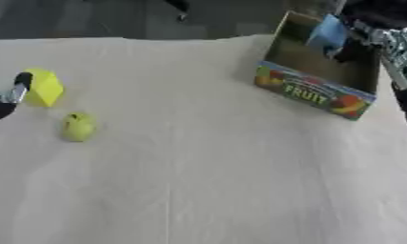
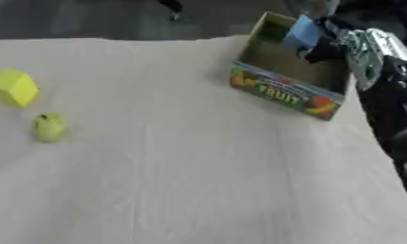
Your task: Pick up the objects with one hand, pass them to the other hand, and then place them into the box on the other side of the table.
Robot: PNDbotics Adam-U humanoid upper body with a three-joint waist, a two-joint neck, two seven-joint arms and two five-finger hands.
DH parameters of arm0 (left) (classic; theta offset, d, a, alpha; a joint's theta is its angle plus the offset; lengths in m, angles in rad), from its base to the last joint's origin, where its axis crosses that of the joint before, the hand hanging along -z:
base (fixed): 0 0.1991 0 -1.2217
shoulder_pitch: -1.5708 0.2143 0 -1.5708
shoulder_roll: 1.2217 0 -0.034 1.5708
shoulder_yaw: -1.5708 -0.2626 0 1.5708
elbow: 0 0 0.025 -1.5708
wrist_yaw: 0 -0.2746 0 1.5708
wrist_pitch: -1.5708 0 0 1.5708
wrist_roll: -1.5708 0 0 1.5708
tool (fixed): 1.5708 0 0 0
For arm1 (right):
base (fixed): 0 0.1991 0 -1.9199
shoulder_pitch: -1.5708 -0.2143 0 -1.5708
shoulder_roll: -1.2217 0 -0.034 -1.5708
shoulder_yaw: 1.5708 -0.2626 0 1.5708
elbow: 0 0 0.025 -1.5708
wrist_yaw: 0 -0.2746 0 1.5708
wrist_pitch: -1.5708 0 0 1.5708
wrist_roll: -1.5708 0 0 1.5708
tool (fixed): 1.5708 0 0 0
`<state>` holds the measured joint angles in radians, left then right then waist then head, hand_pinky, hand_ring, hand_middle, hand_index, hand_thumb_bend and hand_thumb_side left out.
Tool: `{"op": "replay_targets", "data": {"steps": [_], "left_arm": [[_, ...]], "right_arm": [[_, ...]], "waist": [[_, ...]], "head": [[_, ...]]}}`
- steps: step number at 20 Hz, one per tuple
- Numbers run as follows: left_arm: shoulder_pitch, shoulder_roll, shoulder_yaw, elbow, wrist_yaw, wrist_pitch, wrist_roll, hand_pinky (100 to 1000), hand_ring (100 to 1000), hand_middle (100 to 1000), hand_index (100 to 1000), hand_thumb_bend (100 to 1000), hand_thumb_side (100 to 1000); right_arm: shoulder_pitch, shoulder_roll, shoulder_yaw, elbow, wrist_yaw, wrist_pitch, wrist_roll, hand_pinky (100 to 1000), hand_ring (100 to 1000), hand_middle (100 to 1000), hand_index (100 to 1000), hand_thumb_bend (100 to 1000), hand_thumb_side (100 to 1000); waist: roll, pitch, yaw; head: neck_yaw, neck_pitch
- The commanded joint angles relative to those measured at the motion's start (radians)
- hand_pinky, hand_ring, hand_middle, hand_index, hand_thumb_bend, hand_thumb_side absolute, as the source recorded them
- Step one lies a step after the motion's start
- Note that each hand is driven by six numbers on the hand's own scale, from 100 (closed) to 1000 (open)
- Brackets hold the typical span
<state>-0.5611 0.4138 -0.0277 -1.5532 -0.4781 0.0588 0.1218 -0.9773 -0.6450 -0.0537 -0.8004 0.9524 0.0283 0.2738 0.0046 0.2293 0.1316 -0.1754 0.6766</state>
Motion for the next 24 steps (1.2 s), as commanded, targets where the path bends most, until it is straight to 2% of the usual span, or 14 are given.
{"op": "replay_targets", "data": {"steps": [1, 6, 10, 12, 17, 18, 24], "left_arm": [[-0.008, 0.034, 0.016, -0.017, 0.004, 0.002, 0.005, 733, 699, 667, 809, 440, 120], [-0.006, 0.034, 0.019, -0.017, 0.006, 0.004, 0.007, 733, 698, 666, 808, 439, 116], [-0.006, 0.033, 0.021, -0.016, 0.004, 0.005, 0.007, 733, 698, 665, 808, 417, 100], [-0.005, 0.032, 0.022, -0.016, 0.004, 0.005, 0.006, 733, 698, 664, 808, 418, 103], [-0.005, 0.031, 0.022, -0.017, 0.005, 0.005, 0.005, 733, 698, 664, 808, 418, 103], [-0.006, 0.031, 0.022, -0.016, 0.004, 0.006, 0.005, 732, 697, 659, 806, 423, 113], [-0.010, 0.030, 0.024, -0.015, 0.004, 0.007, 0.008, 727, 694, 652, 804, 418, 119]], "right_arm": [[-0.025, -0.021, -0.012, -0.004, 0.021, 0.018, -0.010, 1000, 1000, 845, 919, 221, 492], [-0.022, -0.022, -0.017, -0.018, 0.013, 0.031, -0.026, 1000, 1000, 844, 924, 237, 504], [-0.019, -0.024, -0.019, -0.034, 0.005, 0.042, -0.041, 1000, 1000, 846, 928, 287, 549], [-0.019, -0.025, -0.016, -0.039, 0.009, 0.048, -0.055, 1000, 1000, 848, 927, 368, 619], [-0.018, -0.025, -0.013, -0.039, 0.030, 0.047, -0.069, 1000, 1000, 848, 927, 368, 619], [-0.018, -0.023, -0.006, -0.044, 0.034, 0.041, -0.064, 1000, 1000, 867, 957, 441, 395], [-0.017, -0.026, -0.014, -0.041, 0.067, -0.013, -0.056, 1000, 1000, 866, 974, 442, 391]], "waist": [[0.000, -0.016, 0.001], [0.000, -0.015, -0.001], [-0.001, -0.015, -0.002], [-0.001, -0.015, -0.003], [-0.002, -0.015, -0.004], [-0.002, -0.015, -0.004], [0.000, -0.015, -0.006]], "head": [[0.005, 0.007], [0.011, 0.008], [0.012, 0.009], [0.012, 0.010], [0.013, 0.010], [0.014, 0.011], [0.017, 0.013]]}}
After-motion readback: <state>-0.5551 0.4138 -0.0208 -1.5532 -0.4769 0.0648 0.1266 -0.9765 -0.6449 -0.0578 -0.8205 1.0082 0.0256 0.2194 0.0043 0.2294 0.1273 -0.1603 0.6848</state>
